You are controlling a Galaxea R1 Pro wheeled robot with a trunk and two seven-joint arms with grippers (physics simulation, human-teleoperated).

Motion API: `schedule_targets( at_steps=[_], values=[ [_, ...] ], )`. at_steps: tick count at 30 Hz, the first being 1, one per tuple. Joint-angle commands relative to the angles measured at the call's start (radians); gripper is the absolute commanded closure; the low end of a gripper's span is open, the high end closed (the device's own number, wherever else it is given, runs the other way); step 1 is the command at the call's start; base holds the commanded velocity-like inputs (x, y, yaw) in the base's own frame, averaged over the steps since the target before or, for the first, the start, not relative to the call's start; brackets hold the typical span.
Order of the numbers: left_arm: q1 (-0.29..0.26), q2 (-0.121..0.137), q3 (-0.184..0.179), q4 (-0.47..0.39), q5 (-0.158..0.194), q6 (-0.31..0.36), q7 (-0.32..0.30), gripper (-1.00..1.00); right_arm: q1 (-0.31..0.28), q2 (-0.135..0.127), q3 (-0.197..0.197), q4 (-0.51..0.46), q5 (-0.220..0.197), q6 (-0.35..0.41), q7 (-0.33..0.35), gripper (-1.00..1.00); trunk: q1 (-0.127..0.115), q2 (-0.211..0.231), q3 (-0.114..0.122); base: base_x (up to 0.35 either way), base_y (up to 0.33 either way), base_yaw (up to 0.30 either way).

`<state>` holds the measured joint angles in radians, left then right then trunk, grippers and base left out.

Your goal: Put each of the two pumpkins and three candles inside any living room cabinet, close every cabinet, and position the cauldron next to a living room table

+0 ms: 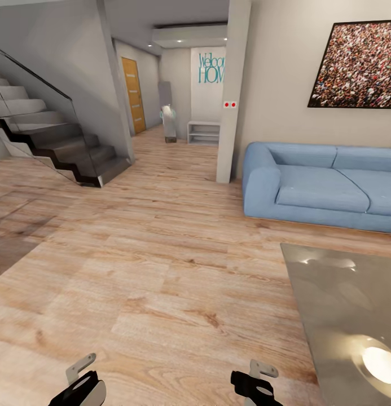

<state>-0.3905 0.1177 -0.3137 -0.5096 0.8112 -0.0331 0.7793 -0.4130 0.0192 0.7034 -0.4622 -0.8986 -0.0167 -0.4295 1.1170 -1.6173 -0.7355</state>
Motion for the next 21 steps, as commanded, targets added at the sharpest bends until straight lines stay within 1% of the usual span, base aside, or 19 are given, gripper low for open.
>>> schedule_targets(
  at_steps=[1,12,17,21],
  values=[
    [-0.001,0.001,-0.008,-0.001,0.009,-0.004,0.006,-1.0,-0.001,-0.001,0.008,-0.001,-0.008,-0.002,-0.007,-1.0,0.0,0.0,-0.001,-0.019,-0.019,0.0],
    [-0.001,0.001,-0.008,-0.001,0.011,-0.002,0.007,-1.0,-0.001,-0.001,0.008,-0.002,-0.01,-0.002,-0.006,-1.0,0.0,0.0,-0.001,-0.003,-0.003,0.0],
    [-0.001,0.001,-0.008,-0.001,0.013,-0.002,0.007,-1.0,-0.001,-0.001,0.01,-0.002,-0.009,-0.002,-0.008,-1.0,0.0,0.0,-0.001,-0.058,-0.057,0.0],
    [-0.001,0.002,-0.008,-0.002,0.016,-0.003,0.008,-1.0,-0.001,-0.001,0.01,-0.003,-0.008,-0.002,-0.008,-1.0,0.0,0.0,-0.001,-0.016,-0.016,0.103]
  ],
)
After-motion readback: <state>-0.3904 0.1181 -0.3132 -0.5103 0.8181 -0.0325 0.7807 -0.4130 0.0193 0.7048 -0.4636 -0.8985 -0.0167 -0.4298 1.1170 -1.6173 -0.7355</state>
